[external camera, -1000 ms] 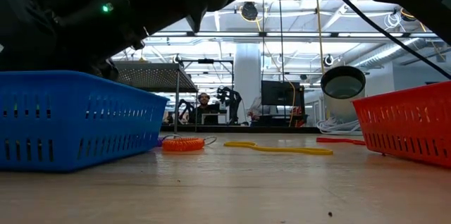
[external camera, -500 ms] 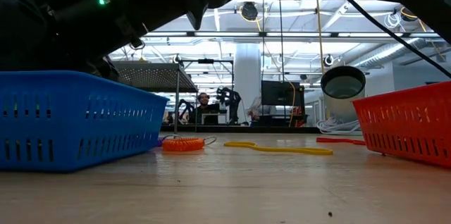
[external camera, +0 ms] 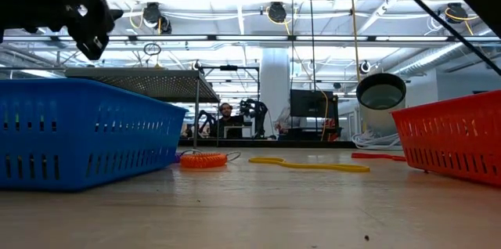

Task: Pick & Place Office Desk Supplies
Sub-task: Put the orange spring rubberband into the green bin

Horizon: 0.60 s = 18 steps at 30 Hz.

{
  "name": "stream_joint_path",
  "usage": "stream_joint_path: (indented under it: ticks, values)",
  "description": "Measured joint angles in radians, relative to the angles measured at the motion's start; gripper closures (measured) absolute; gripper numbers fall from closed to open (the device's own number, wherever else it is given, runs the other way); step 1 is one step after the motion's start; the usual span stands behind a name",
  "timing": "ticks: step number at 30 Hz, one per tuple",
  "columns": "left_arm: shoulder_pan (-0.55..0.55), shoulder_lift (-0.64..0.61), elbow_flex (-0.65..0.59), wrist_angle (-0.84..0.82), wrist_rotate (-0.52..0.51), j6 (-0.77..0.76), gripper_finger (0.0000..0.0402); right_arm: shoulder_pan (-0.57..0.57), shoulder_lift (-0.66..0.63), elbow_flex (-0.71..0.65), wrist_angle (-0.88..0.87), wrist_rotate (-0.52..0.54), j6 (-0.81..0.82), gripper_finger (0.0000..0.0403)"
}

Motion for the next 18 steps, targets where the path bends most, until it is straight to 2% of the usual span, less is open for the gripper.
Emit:
stream_joint_path:
  ticks: [4, 18]
  values:
    - [0.0, 0.0, 0.0, 0.0, 0.0, -0.001, 0.0215, 0.006, -0.049, 0.0, -0.112, 0.0, -0.017, 0.0337]
    - [0.0, 0.0, 0.0, -0.001, 0.0, -0.001, 0.0215, 0.008, -0.206, 0.001, -0.701, 0.002, -0.117, 0.0337]
